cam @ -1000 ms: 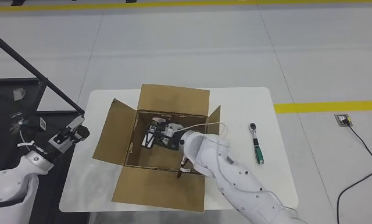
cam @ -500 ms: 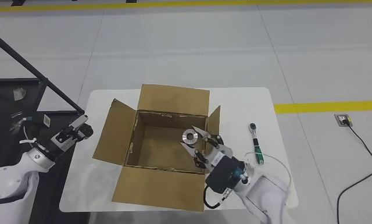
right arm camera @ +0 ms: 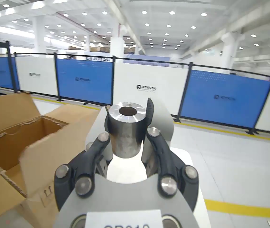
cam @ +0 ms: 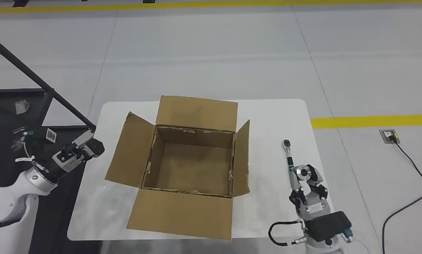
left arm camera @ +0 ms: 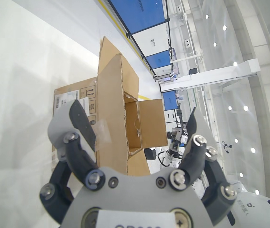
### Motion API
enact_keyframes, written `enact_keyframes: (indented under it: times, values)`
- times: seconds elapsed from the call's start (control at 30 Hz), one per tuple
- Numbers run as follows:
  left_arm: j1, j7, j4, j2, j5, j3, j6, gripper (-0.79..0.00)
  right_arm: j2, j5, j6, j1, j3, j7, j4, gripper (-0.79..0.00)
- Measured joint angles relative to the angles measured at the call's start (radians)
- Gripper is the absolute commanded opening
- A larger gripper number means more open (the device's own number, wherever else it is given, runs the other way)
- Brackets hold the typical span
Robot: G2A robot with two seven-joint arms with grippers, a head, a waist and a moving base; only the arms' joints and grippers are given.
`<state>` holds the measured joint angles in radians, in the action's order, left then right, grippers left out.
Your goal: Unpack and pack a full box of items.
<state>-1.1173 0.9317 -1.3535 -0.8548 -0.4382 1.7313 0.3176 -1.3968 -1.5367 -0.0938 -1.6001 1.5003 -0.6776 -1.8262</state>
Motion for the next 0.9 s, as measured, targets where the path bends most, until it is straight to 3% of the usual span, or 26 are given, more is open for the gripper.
enact_keyframes:
  times: [0.4, 0.53, 0.7, 0.9]
  values:
    - [0.000, 0.000, 0.000, 0.000, 0.001, 0.000, 0.000, 0.000, 0.000, -0.007, -0.001, 0.002, -0.001, 0.006, -0.004, -0.785]
    - [0.000, 0.000, 0.000, 0.000, 0.001, 0.000, 0.000, 0.000, -0.002, -0.066, 0.052, 0.043, -0.028, 0.127, 0.033, -0.785]
    - [0.000, 0.000, 0.000, 0.000, 0.001, 0.000, 0.000, 0.000, -0.009, -0.027, 0.094, 0.159, -0.051, 0.207, 0.232, -0.785]
    - [0.000, 0.000, 0.000, 0.000, 0.001, 0.000, 0.000, 0.000, -0.011, 0.072, 0.030, 0.297, -0.045, 0.164, 0.533, -0.785]
